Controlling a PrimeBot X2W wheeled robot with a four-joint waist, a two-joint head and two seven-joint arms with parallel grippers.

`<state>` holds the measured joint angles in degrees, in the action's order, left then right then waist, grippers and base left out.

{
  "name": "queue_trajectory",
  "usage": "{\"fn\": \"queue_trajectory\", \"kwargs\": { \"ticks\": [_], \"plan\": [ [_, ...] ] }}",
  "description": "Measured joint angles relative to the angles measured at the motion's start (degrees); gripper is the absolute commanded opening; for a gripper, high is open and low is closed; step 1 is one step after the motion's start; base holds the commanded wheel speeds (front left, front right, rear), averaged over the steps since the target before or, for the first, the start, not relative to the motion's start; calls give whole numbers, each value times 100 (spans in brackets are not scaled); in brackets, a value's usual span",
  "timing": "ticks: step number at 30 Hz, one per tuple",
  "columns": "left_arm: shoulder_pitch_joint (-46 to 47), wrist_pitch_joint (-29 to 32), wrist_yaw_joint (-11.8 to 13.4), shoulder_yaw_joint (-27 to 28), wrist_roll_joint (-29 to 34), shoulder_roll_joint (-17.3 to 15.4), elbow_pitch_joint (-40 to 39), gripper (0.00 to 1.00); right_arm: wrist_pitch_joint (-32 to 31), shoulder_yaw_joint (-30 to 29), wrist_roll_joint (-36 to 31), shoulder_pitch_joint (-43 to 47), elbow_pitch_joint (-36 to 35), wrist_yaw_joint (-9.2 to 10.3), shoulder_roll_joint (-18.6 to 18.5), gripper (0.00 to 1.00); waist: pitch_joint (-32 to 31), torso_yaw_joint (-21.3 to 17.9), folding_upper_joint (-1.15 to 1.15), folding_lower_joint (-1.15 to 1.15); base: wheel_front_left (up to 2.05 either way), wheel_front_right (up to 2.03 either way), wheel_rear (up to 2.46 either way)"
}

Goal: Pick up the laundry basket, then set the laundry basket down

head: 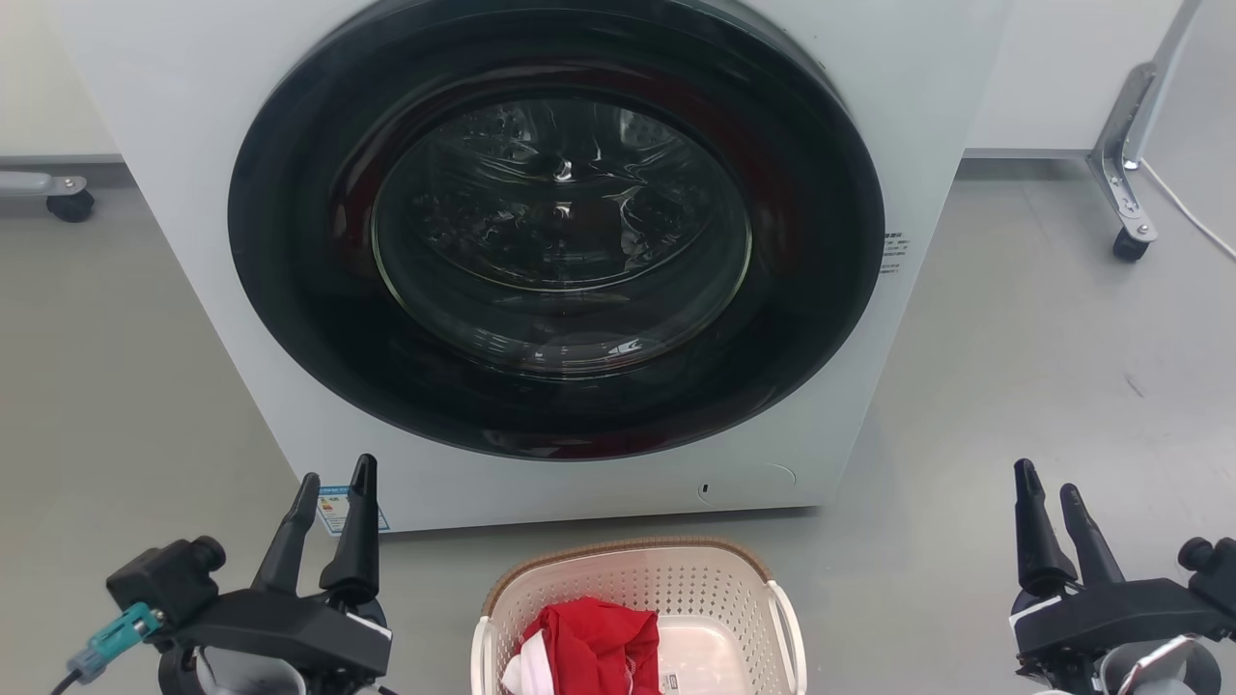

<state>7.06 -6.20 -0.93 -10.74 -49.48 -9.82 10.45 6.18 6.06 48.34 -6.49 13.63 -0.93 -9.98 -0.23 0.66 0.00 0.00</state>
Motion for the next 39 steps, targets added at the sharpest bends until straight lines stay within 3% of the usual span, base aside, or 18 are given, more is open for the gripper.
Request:
{"fn": "queue_trajectory", "kwargs": {
  "ticks": [39],
  "plan": [
    [-29, -610, 648, -837, 2509, -190, -52, 100, 808, 839, -2811, 1, 196, 464, -257, 100, -10, 64, 0, 0, 0, 0, 0]
  ]
}}
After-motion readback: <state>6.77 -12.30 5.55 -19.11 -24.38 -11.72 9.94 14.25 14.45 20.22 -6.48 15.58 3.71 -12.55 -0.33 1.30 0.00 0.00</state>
